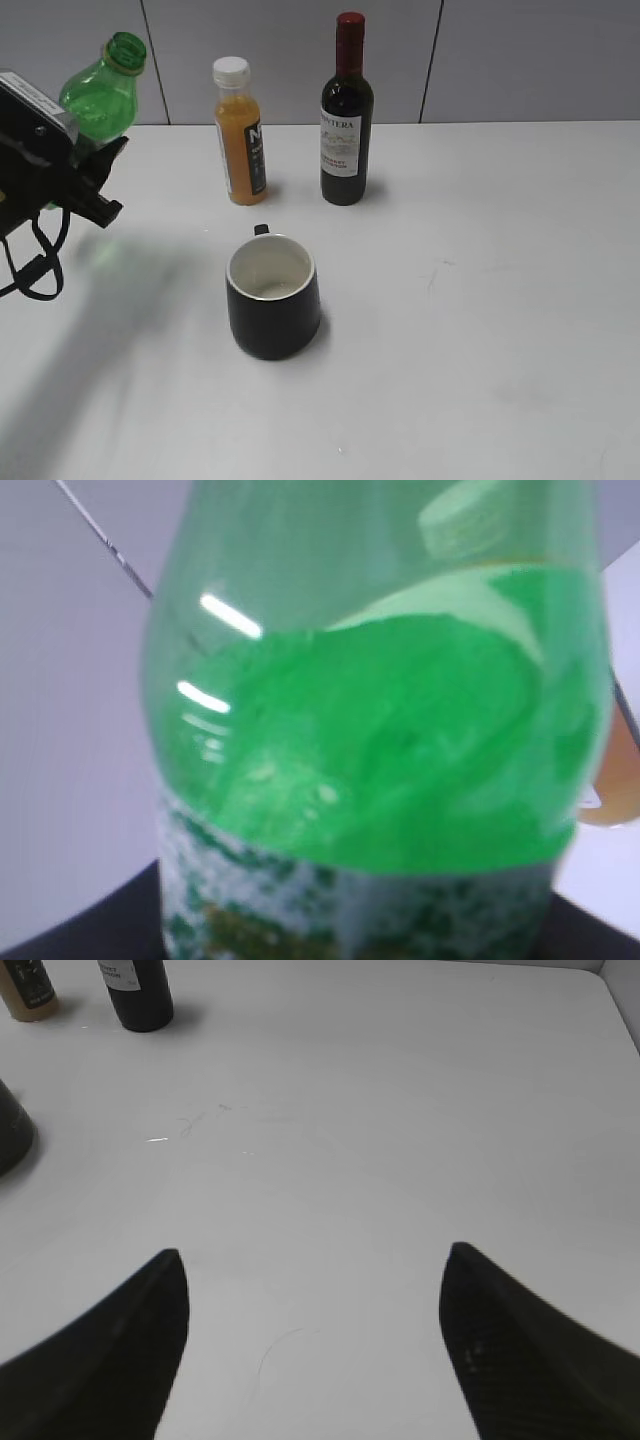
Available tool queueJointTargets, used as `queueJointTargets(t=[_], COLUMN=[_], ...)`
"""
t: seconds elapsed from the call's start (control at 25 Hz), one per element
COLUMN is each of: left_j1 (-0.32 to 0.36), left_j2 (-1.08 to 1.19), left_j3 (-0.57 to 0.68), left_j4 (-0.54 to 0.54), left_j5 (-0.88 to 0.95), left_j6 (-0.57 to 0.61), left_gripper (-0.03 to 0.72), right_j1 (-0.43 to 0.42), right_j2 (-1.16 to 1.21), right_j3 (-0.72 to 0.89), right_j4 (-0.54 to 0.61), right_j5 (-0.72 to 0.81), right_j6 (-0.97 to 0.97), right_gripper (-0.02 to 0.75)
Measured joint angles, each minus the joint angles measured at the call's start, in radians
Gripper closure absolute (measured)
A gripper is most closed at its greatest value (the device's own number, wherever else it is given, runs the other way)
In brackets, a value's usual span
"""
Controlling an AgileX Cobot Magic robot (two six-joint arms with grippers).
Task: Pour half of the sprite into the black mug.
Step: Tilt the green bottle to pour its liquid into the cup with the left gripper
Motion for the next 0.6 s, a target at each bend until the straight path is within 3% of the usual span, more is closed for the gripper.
queueJointTargets(t=[0.24, 0.6], left_j1=[-0.013, -0.033], left_j2=[-0.002, -0.002], left_j3=[0.007, 0.008], left_j4=[0.011, -0.01], left_j5=[-0.005, 0.001], left_j6=[0.258, 0.408], left_gripper=[0.267, 0.267], right_j1=[0.0, 0.0], right_j2=[0.0, 0.0], right_j3=[0.0, 0.0], right_j4=[0.0, 0.0], right_j5=[0.0, 0.0], right_j6=[0.0, 0.0], right_gripper=[0.148, 0.148])
